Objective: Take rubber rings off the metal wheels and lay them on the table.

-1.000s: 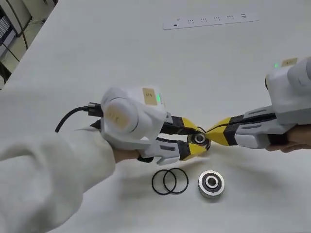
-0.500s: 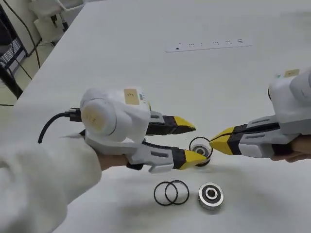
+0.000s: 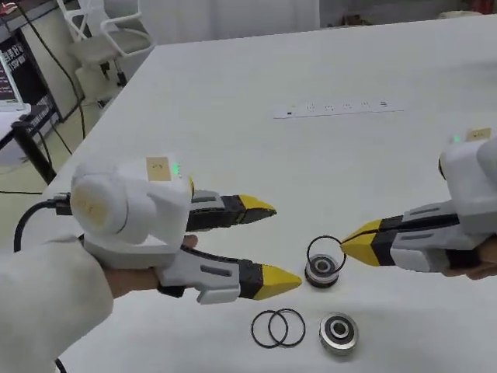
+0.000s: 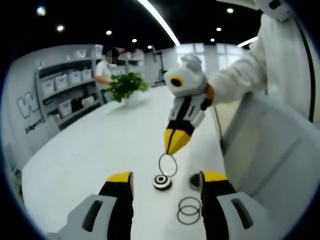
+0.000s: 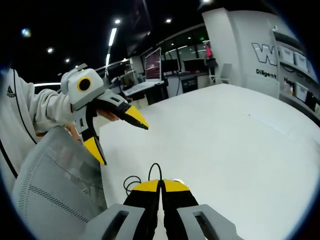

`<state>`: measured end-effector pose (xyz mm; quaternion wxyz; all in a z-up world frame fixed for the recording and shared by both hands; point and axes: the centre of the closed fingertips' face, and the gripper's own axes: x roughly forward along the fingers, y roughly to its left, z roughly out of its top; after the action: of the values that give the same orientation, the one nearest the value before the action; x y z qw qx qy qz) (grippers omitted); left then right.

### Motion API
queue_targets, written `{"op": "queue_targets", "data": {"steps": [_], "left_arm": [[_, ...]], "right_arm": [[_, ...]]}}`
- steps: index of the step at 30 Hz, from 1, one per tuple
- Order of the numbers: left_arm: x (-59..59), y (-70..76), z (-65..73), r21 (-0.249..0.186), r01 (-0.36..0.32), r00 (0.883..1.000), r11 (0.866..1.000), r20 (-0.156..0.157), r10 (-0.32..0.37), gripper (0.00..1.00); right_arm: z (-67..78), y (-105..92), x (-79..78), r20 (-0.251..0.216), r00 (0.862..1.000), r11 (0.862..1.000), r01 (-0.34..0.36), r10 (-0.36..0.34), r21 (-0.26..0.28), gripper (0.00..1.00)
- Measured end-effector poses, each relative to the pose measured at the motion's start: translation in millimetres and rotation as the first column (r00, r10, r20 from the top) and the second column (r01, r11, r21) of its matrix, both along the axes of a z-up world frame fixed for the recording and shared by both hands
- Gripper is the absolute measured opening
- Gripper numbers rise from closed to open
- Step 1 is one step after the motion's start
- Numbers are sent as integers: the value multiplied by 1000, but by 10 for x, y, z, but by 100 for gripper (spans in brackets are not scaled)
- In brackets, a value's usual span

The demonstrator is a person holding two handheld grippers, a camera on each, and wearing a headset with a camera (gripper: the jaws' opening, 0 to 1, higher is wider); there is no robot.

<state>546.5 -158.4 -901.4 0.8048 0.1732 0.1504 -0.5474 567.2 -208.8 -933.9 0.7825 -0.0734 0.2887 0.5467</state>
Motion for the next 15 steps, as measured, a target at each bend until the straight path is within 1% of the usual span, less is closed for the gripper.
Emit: {"op": "queue_targets", "data": {"steps": [2, 4, 6, 9, 11, 13, 14, 15], "left_arm": [[-37, 27, 23, -1, -12, 1000, 1000, -9, 12, 58], [-72, 47, 44, 4, -16, 1000, 1000, 0, 16, 62], [-128, 76, 73, 9, -12, 1000, 1000, 7, 12, 64], [-189, 141, 128, 2, -21, 1000, 1000, 18, 21, 68], [-222, 211, 159, -5, -42, 999, 999, 10, 42, 70], [-254, 295, 176, -7, -73, 997, 997, -9, 73, 74], [-273, 329, 188, -7, -75, 997, 997, -5, 75, 75], [-291, 384, 208, -5, -84, 996, 996, 14, 84, 75]], "right_arm": [[39, 7, -32, 6, 1000, 1000, -7, 7, -1, 0], [72, 15, -53, 9, 1000, 1000, -11, 11, 1, 0], [108, 30, -74, 13, 1000, 1000, -16, 16, 2, 0], [136, 63, -126, 20, 999, 999, -32, 32, -4, 0], [141, 82, -156, 23, 999, 999, -40, 40, -6, 0], [135, 107, -194, 19, 998, 999, -52, 52, -11, 0], [132, 118, -211, 18, 998, 998, -57, 58, -13, 0], [129, 135, -235, 16, 998, 998, -65, 65, -15, 0]]}}
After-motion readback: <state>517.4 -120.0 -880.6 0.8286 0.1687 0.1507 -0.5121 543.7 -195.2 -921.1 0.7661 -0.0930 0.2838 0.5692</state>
